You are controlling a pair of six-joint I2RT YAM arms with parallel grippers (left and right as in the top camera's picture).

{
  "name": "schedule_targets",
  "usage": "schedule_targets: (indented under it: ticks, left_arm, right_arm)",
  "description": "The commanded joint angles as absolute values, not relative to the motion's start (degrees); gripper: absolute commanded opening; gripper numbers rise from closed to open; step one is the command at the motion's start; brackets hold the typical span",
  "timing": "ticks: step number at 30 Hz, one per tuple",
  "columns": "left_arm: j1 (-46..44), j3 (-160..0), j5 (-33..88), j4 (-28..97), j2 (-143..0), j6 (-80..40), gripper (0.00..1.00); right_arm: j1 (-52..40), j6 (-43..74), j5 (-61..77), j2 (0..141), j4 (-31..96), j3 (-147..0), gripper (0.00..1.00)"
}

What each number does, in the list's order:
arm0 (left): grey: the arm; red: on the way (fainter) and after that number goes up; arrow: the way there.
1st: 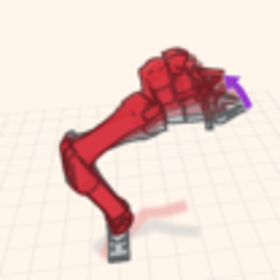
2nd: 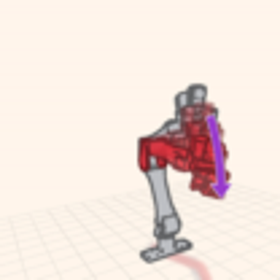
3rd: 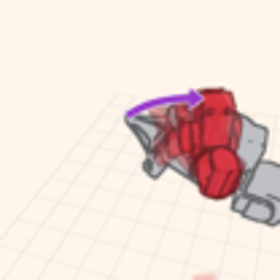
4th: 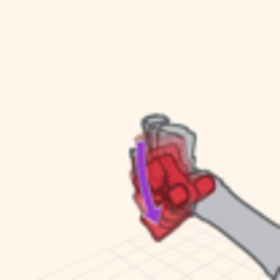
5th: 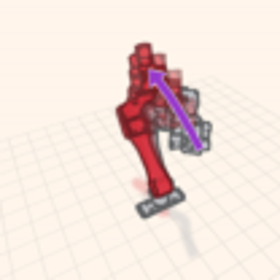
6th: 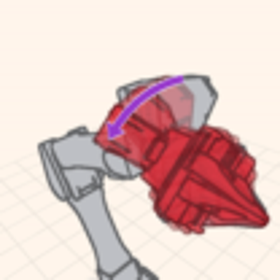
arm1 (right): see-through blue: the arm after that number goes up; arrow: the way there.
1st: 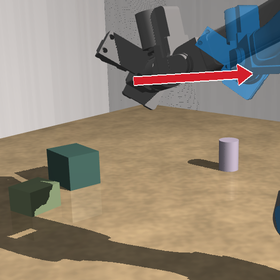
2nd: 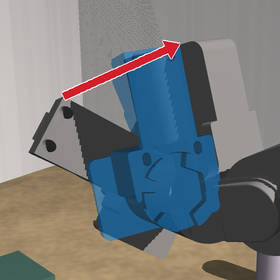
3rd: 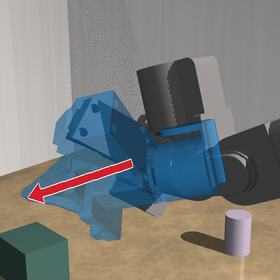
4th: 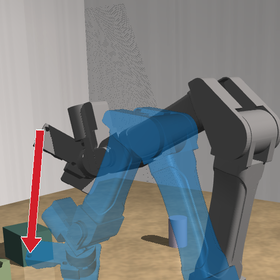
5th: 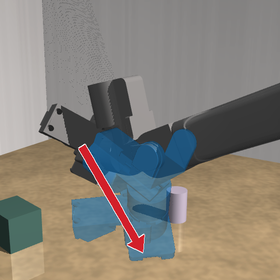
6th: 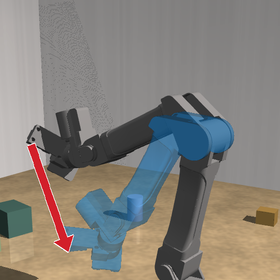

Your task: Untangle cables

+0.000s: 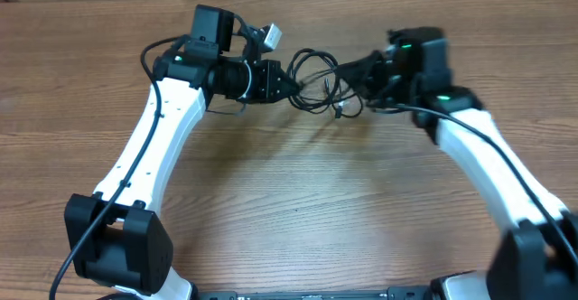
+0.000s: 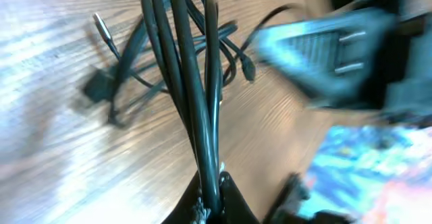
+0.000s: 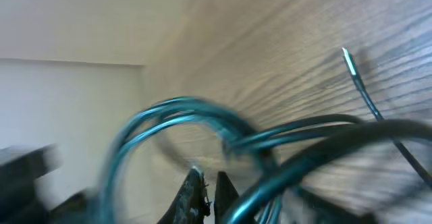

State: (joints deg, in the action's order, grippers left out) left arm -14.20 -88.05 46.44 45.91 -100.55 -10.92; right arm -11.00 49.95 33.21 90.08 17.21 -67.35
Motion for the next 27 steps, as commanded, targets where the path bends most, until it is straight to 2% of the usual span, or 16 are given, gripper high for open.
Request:
schedule_targets:
  ticks: [1,9,10,12,16,21,24,27]
  left_arm:
    - [-14.28,-89.30,45.93,47.77,-99.63,4.58,0.04]
    - [-14.24,-89.30,50.96,53.67,-99.63,19.11,0.04]
    - [-14.24,-89.30,51.99,53.82,-99.63,20.40,0.04]
    - [-14.24,-89.32,52.97,53.95,-99.63,22.04,0.04]
    - [-14.20,-89.32,57.60,53.93,-99.63,25.41,0.04]
    - [-13.37,-89.32,63.22,53.34,-99.63,26.83,0.04]
    - [-12.47,-89.34,67.22,53.30,-99.63,26.76,0.04]
    - [-11.03,-89.34,71.61,52.86,-99.63,24.01,0.04]
  right_arm:
    - [-7.55,48.01,37.82,83.50,19.07,-68.34,0.04]
    - [-0.62,44.45,36.10,81.93,27.66,-68.34,0.04]
    - [-0.62,43.07,36.05,81.93,28.36,-68.34,0.08]
    - [-0.62,41.65,34.30,81.93,30.85,-68.34,0.26]
    - [-0.62,41.32,27.27,82.15,36.95,-68.31,0.46]
    - [-0.62,29.69,32.36,82.06,38.24,-68.42,0.54]
    - [-0.78,22.90,39.03,81.91,37.67,-69.58,0.55]
    - [-2.20,18.26,39.31,81.93,37.41,-70.32,0.59]
